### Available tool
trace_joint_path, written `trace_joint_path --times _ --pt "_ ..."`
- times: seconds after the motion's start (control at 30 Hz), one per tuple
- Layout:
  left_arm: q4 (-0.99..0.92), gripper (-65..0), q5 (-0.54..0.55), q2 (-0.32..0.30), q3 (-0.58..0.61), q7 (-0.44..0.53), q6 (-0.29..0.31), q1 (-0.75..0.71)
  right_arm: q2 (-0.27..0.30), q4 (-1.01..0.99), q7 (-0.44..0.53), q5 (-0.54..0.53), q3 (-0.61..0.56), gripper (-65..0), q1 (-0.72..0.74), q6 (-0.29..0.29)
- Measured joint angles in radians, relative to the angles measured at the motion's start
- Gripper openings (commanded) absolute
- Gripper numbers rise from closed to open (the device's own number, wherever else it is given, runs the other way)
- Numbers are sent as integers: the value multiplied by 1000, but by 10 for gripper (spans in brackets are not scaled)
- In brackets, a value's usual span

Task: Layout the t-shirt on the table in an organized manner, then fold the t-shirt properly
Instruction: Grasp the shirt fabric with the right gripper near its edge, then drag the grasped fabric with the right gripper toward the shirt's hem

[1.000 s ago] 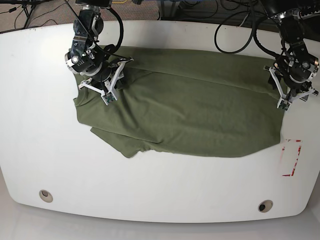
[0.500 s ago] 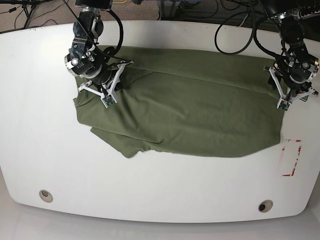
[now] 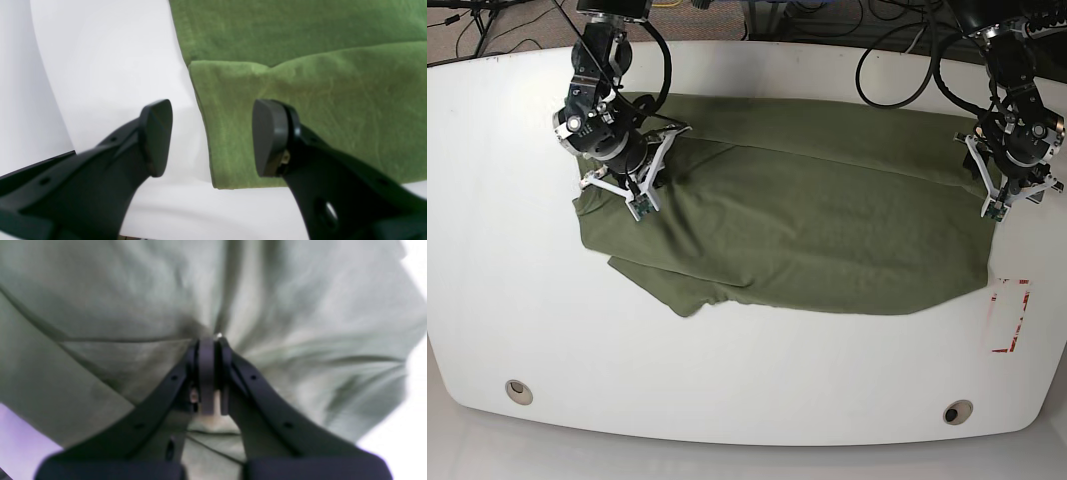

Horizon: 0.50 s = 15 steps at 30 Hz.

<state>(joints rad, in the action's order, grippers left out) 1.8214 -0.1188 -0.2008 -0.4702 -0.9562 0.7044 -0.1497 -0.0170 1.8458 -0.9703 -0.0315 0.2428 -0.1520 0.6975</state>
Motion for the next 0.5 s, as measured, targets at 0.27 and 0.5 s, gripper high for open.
trace_joint_path --times 0.27,0.5 --pt "0 -292 0 0 0 0 0 0 0 86 0 -1 -2 -650 18 3" --pt "0 -292 0 0 0 0 0 0 0 87 0 -1 -2 -650 66 2"
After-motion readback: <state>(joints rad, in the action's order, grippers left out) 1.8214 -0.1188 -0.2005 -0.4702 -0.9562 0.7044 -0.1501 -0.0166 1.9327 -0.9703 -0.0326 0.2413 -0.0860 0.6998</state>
